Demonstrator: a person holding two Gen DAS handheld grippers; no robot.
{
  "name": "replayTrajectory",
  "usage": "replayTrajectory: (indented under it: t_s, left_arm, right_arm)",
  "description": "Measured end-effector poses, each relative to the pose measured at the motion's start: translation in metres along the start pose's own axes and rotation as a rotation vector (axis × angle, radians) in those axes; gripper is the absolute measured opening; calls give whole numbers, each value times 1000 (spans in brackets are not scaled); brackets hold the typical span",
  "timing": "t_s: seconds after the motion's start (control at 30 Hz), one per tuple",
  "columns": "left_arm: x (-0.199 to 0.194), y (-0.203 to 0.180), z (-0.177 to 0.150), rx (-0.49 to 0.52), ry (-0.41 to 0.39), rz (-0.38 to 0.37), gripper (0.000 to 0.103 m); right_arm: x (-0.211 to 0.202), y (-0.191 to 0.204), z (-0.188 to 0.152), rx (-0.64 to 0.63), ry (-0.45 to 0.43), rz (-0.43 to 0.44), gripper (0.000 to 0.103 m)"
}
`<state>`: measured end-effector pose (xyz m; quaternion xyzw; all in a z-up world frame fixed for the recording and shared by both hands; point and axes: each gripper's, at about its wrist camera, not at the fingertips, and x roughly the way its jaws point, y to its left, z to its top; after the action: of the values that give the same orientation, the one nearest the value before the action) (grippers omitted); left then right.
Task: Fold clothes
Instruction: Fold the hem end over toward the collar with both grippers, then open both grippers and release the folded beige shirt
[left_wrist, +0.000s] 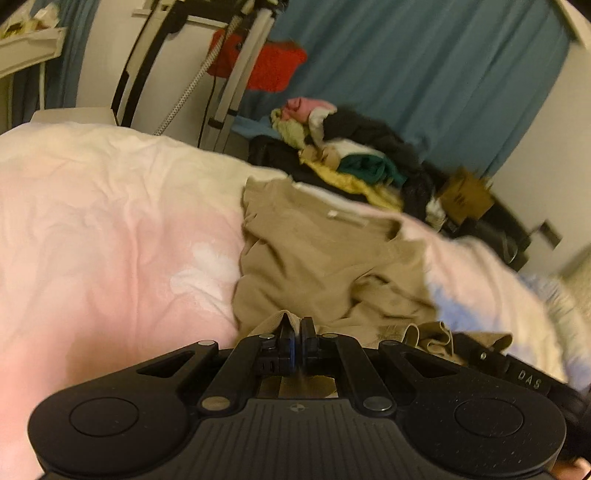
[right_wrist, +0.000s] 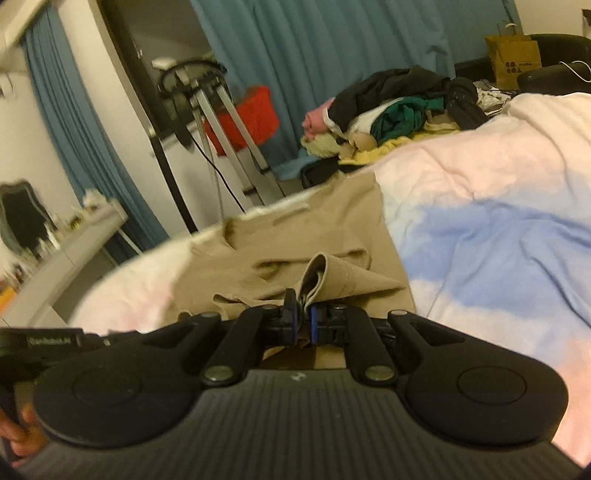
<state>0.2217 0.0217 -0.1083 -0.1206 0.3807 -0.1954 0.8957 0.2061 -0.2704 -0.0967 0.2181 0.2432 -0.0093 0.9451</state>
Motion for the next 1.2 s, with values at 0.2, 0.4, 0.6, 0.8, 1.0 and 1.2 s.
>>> replayTrajectory:
  t_s: [0.2, 0.4, 0.6, 0.8, 1.0, 1.2]
  left_arm:
    - [38, 13, -4, 3, 49, 5, 4]
    - [29, -2, -8, 80, 26, 30, 8]
    - [-11, -30, -12, 169, -53, 39, 47]
    - [-64, -49, -24, 188, -126, -3, 75]
    - [-119, -62, -42, 234, -156, -22, 84]
    - [-158, -68, -66, 268, -180, -48, 89]
  right_arm:
    - [33, -5, -15, -35, 53, -51, 11]
    - [28, 1, -13, -47, 59, -67, 12]
    - [-8, 19, -2, -74, 4, -61, 15]
    - [-69, 45, -1, -151, -122, -47, 86]
    - [-125, 60, -16, -160, -147, -49, 86]
    - [-156, 69, -28, -164, -176, -56, 86]
